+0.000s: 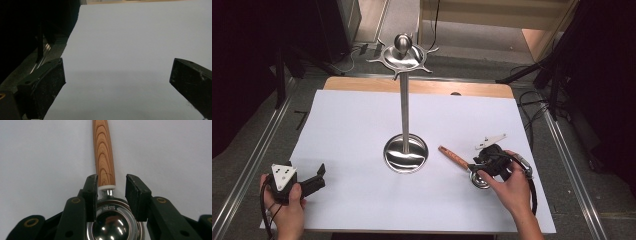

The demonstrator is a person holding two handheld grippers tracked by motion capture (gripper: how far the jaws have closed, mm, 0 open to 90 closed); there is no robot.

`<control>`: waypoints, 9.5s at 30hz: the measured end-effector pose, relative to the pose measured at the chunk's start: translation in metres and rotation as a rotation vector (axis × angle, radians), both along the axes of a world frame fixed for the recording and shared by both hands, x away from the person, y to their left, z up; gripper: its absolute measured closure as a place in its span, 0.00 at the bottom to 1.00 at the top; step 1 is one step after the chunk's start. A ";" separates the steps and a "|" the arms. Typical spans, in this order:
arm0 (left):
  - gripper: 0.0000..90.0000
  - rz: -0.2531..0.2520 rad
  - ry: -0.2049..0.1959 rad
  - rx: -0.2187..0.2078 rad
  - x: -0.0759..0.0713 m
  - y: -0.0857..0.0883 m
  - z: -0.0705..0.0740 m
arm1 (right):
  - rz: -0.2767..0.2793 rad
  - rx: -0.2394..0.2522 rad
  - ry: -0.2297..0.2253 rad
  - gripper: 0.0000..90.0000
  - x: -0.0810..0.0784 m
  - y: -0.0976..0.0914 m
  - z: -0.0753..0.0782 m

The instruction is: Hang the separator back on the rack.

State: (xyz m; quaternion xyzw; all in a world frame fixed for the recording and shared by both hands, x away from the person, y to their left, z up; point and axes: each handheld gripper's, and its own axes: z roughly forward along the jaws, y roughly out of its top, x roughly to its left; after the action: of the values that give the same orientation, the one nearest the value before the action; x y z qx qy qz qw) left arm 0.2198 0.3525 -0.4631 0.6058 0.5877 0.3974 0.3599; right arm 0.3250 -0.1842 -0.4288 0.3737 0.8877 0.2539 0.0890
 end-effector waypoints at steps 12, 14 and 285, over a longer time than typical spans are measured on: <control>0.01 -0.004 -0.001 0.005 0.000 -0.001 0.000 | 0.044 -0.079 0.045 0.67 0.009 0.022 -0.009; 0.01 -0.003 -0.002 0.004 0.000 -0.001 0.000 | 0.034 -0.087 0.050 0.68 0.011 0.024 -0.010; 0.01 -0.008 -0.019 0.012 -0.003 -0.001 0.000 | -0.218 0.573 -0.753 0.02 -0.051 0.053 0.079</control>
State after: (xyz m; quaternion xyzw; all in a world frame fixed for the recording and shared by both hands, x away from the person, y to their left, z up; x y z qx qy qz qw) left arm 0.2173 0.3516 -0.4631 0.6067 0.5794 0.4052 0.3634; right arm 0.2740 -0.1316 -0.3500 0.3561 0.6439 0.5948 0.3237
